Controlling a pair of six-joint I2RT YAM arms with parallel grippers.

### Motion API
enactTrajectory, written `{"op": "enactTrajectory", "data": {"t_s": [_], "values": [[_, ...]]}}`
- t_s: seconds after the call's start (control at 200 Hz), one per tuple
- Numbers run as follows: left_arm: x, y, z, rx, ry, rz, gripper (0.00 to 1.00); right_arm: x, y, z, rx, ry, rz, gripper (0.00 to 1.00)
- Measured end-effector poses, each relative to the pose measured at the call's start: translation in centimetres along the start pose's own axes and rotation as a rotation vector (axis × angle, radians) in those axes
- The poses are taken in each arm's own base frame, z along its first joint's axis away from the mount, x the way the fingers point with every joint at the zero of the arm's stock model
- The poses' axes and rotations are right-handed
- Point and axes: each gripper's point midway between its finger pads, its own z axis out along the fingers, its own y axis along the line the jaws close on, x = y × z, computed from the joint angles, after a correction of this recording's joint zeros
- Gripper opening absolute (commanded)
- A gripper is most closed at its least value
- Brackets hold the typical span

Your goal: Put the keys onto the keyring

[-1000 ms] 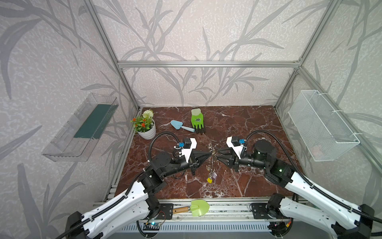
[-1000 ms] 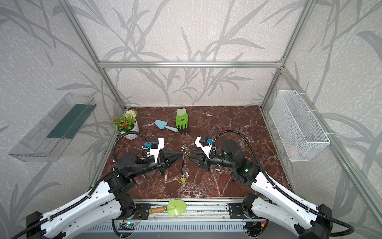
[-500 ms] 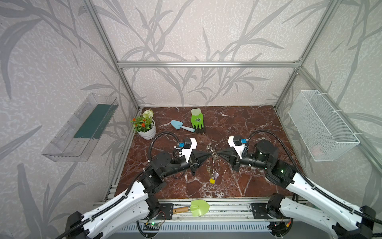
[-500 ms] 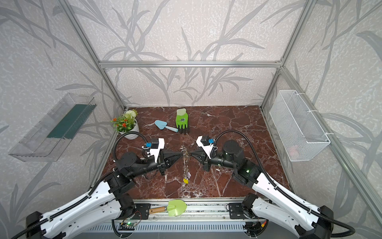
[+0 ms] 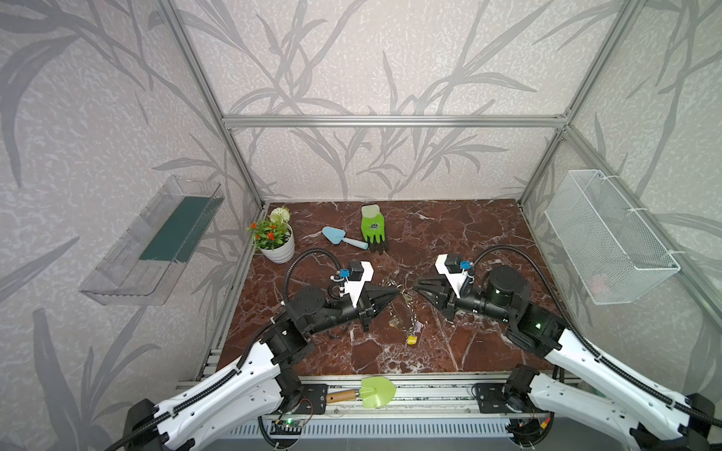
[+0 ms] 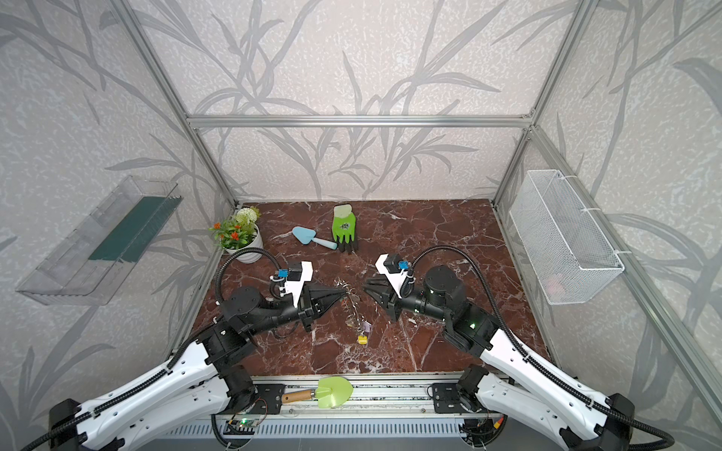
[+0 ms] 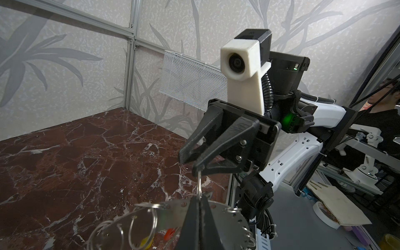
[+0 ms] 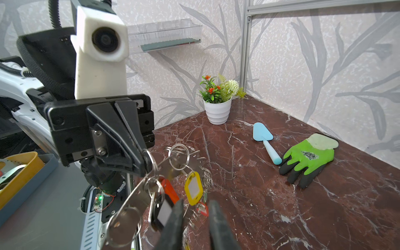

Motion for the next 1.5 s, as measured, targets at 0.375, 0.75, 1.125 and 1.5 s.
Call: {"op": "enactTrajectory", "data": {"t_s": [0.375, 0.75, 1.125, 1.5], "values": [[-0.1, 0.4, 0.0, -0.021, -0.008, 0.001, 0.0, 0.4, 0.3, -1.2, 0.011, 0.0, 0.012, 0.54], [-0.3, 0.9, 0.0, -0.055, -0.018, 0.019, 0.0, 4.4, 0.8, -2.2, -0.009, 0.077, 0.103, 0.52], [-0.8, 2.0, -0.1, -0.118, -0.04, 0.027, 0.0, 7.0, 2.2, -2.1, -0.094, 0.134, 0.188, 0.52], [-2.1, 2.1, -0.2, -0.138, -0.073, 0.035, 0.0, 8.5, 3.0, 0.0, -0.167, 0.17, 0.223, 0.38]]}}
